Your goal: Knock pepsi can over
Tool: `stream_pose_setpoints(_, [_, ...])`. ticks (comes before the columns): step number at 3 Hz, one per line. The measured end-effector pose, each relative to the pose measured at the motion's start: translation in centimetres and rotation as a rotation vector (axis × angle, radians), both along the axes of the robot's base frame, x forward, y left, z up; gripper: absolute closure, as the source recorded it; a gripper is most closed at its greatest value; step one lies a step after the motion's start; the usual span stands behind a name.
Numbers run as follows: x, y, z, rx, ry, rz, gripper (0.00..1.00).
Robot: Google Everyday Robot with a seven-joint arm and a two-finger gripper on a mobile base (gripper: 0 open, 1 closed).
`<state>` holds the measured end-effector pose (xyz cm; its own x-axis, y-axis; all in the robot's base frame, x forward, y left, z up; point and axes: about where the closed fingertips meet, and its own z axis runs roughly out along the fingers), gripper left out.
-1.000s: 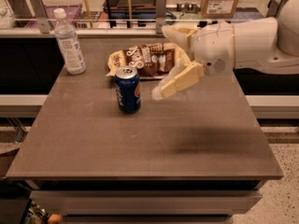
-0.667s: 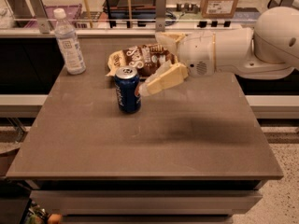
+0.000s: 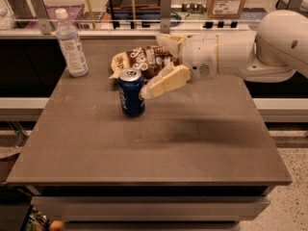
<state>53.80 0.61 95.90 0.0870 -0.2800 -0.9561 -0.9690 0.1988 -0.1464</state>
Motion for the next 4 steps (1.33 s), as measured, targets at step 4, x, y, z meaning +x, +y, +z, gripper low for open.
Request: stream_pose_setpoints(4, [1.2,5.7,-6.6,0.148,0.059,0.100,0.00])
